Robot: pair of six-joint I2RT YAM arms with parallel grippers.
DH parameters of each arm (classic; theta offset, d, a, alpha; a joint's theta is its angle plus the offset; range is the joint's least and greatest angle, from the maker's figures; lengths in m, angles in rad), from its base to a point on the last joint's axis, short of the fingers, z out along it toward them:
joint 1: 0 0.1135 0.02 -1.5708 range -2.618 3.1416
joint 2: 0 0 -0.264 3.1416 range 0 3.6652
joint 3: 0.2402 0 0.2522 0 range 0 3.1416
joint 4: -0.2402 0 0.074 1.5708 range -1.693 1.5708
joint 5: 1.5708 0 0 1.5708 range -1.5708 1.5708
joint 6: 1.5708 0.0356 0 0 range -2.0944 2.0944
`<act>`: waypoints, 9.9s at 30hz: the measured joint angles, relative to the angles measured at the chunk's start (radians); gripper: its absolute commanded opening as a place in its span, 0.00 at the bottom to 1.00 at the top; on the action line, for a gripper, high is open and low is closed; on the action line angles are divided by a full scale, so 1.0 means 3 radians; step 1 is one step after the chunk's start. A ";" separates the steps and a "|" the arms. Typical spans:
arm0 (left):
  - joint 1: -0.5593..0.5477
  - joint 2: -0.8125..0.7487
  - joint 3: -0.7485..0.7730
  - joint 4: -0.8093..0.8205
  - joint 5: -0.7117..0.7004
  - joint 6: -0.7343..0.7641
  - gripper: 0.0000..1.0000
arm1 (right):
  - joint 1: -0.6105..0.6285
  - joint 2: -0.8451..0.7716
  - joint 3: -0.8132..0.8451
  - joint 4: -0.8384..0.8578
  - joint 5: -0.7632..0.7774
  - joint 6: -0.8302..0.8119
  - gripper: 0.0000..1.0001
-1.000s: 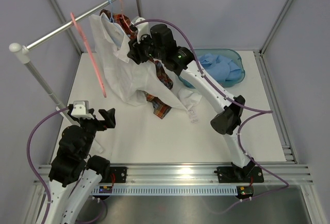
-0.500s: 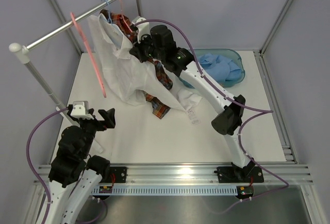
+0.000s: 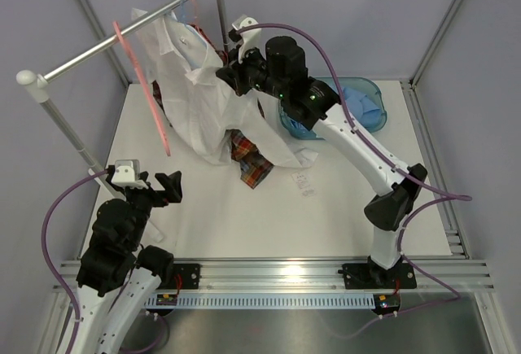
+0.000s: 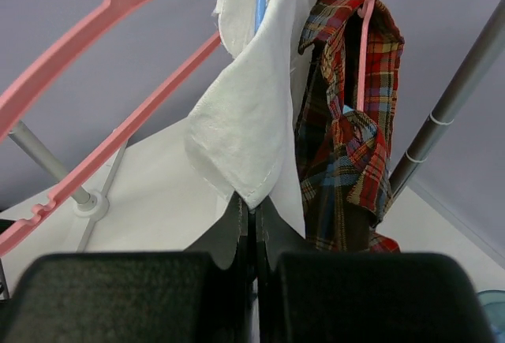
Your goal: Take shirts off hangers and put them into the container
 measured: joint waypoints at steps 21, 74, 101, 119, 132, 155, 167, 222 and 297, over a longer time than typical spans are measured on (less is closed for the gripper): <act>0.0003 0.0533 0.0518 -0.0022 0.0722 -0.0164 0.95 | 0.0025 -0.1829 -0.2692 0.0264 -0.0025 0.0239 0.00; -0.2248 0.3391 0.2520 0.0858 -0.0647 0.0155 0.59 | 0.0028 -0.3644 -0.4135 -0.0323 -0.0090 0.0584 0.00; -0.2243 0.3580 0.2356 0.1068 -0.0704 0.0219 0.02 | 0.0028 -0.3810 -0.4149 -0.0397 -0.0072 0.0608 0.01; -0.2244 0.3904 0.2383 0.1390 -0.1293 0.0348 0.00 | 0.0034 -0.4077 -0.3811 -0.0858 0.1064 0.0795 0.73; -0.2366 0.4356 0.2815 0.1404 -0.1967 0.0331 0.00 | 0.0034 -0.3447 -0.3590 -0.0952 0.1517 0.1438 0.69; -0.2548 0.4594 0.3049 0.1427 -0.2515 0.0504 0.00 | 0.0034 -0.2917 -0.3656 -0.0530 0.1829 0.2106 0.48; -0.2579 0.4294 0.2673 0.1464 -0.2613 0.0467 0.00 | 0.0047 -0.3112 -0.3775 -0.0657 0.2267 0.2191 0.00; -0.2670 0.2450 0.1119 0.1591 -0.2012 0.0223 0.00 | -0.0718 -0.3632 -0.3491 -0.1373 0.1127 0.1709 0.00; -0.2522 0.2392 0.1286 0.1456 -0.1361 0.0378 0.00 | -0.1053 -0.2711 -0.3451 -0.0568 0.0921 0.1300 0.00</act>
